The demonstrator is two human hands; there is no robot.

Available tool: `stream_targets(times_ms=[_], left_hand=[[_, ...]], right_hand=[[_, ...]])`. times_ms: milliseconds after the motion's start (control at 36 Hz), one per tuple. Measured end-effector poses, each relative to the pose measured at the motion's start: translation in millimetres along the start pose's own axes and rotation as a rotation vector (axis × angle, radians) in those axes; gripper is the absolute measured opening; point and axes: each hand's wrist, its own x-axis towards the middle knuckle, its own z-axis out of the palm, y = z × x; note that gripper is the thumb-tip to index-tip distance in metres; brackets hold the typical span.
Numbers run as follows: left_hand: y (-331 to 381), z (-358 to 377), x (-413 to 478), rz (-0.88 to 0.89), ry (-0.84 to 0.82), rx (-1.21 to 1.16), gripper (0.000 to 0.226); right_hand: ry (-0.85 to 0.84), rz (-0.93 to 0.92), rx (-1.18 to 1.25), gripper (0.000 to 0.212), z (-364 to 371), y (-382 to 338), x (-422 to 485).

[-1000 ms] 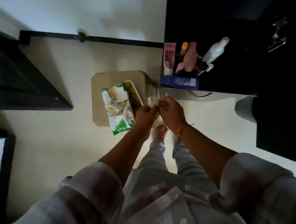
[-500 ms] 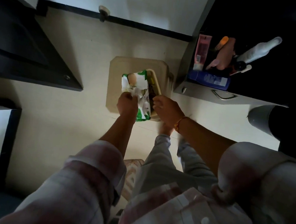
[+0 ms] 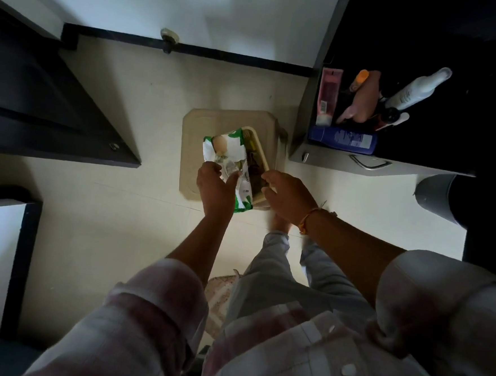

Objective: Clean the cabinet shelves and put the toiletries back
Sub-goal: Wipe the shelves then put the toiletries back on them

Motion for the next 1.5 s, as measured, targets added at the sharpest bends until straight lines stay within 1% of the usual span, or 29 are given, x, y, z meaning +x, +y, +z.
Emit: stream_targets(times_ms=[83, 139, 167, 222, 306, 333, 417, 500, 556, 639, 667, 778, 889, 972, 1083, 1222, 1417, 1500], left_hand=[[20.3, 1.1, -12.9, 0.151, -0.051, 0.010, 0.031], [41.3, 3.2, -21.1, 0.224, -0.116, 0.000, 0.020], [51.9, 5.2, -24.9, 0.253, -0.156, -0.007, 0.013], [73.7, 9.6, -32.4, 0.327, -0.219, -0.005, 0.010], [106.8, 17.3, -44.9, 0.515, -0.304, 0.036, 0.006], [117.4, 20.7, -48.3, 0.564, -0.334, 0.045, 0.005], [149.5, 33.5, -58.3, 0.702, -0.370, 0.061, 0.012], [183.0, 48.2, -66.9, 0.826, -0.359, 0.047, 0.017], [206.1, 58.6, -71.2, 0.889, -0.352, 0.028, 0.019], [241.0, 72.6, -74.0, 0.943, -0.399, -0.020, 0.023], [251.4, 78.7, -71.5, 0.966, -0.392, -0.022, 0.025], [284.5, 109.7, -51.4, 1.038, -0.381, 0.105, 0.046], [309.1, 129.3, -36.1, 1.058, -0.436, 0.260, 0.051], [317.1, 138.2, -23.4, 1.075, -0.491, 0.345, 0.046], [318.1, 144.6, -16.7, 1.054, -0.490, 0.395, 0.036], [325.0, 149.4, -21.1, 1.065, -0.489, 0.360, 0.030], [353.5, 174.9, -42.9, 1.043, -0.559, 0.263, 0.029], [372.6, 191.3, -54.8, 1.015, -0.592, 0.261, 0.029]], right_hand=[[0.064, -0.026, -0.020, 0.035, -11.3, 0.9, -8.8], [0.139, -0.048, -0.023, 0.032, -22.5, 2.3, -16.7], [0.188, -0.059, -0.023, 0.027, -28.5, 3.8, -21.3], [0.297, -0.059, -0.021, 0.021, -40.4, 10.5, -30.2], [0.468, -0.001, 0.009, 0.018, -61.1, 25.3, -43.2], [0.521, 0.021, 0.017, 0.015, -69.8, 29.8, -47.7], [0.683, 0.075, 0.044, 0.010, -98.0, 43.1, -61.1], [0.831, 0.135, 0.075, 0.019, -124.2, 57.1, -69.1], [0.893, 0.182, 0.066, 0.024, -140.1, 67.3, -69.4], [0.904, 0.215, 0.059, 0.019, -160.5, 80.6, -64.1], [0.903, 0.214, 0.057, 0.017, -166.6, 83.7, -61.5], [0.874, 0.228, 0.021, 0.016, -187.2, 91.4, -48.5], [0.814, 0.255, 0.063, 0.018, -197.0, 99.3, -39.2], [0.772, 0.258, 0.086, 0.022, -201.2, 104.0, -36.8], [0.738, 0.268, 0.152, 0.029, -207.3, 111.3, -36.3], [0.726, 0.297, 0.167, 0.032, -217.8, 120.7, -37.6], [0.717, 0.401, 0.199, 0.041, -233.5, 139.7, -40.3], [0.716, 0.452, 0.134, 0.046, -244.3, 148.0, -42.1]])
